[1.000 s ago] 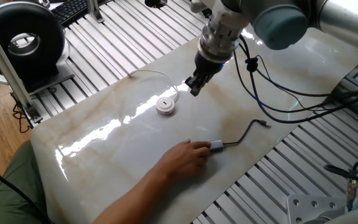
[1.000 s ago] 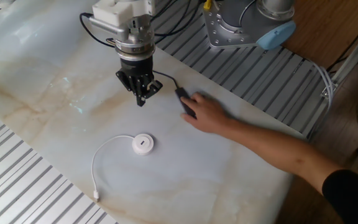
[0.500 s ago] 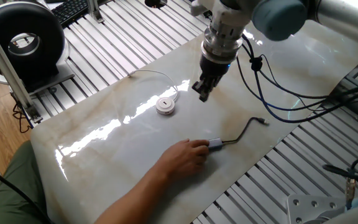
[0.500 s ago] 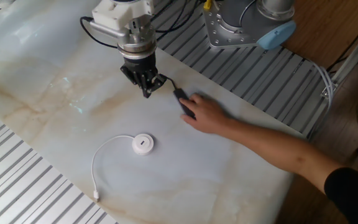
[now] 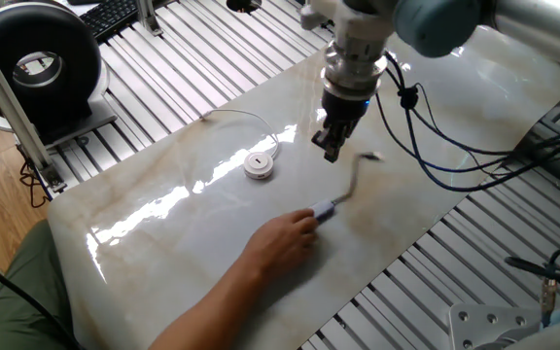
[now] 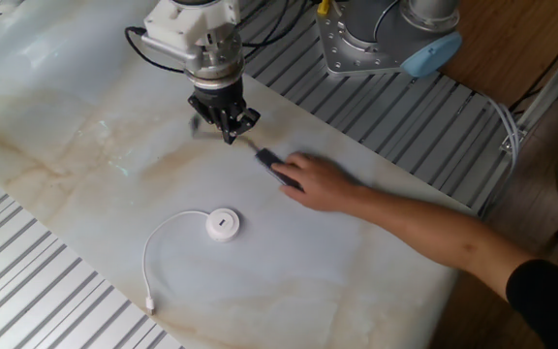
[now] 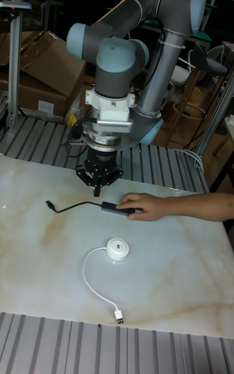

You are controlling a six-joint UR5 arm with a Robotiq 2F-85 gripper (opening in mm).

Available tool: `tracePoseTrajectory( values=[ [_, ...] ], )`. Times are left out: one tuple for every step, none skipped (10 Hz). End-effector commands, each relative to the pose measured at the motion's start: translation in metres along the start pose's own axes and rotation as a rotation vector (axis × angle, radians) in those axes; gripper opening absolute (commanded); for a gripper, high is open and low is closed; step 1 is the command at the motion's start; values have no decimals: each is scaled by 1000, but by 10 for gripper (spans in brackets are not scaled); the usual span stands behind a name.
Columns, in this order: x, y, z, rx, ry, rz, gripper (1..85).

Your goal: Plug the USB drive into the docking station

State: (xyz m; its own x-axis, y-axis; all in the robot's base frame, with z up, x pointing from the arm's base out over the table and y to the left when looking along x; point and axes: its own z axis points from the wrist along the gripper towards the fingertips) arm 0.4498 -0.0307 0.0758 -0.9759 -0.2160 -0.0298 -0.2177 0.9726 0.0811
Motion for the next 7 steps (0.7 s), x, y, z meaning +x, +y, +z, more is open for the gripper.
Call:
tracePoseTrajectory(
  values=[
    [51, -44, -4, 20, -29, -159, 13],
    [61, -48, 1, 19, -54, -181, 13],
    [66, -55, 6, 34, -78, -203, 13],
    [62, -59, 10, 49, -105, -228, 13],
    [49, -61, 17, 65, -146, -263, 13],
    [42, -57, 23, 57, -162, -266, 13],
    [43, -55, 23, 49, -159, -267, 13]
  ],
)
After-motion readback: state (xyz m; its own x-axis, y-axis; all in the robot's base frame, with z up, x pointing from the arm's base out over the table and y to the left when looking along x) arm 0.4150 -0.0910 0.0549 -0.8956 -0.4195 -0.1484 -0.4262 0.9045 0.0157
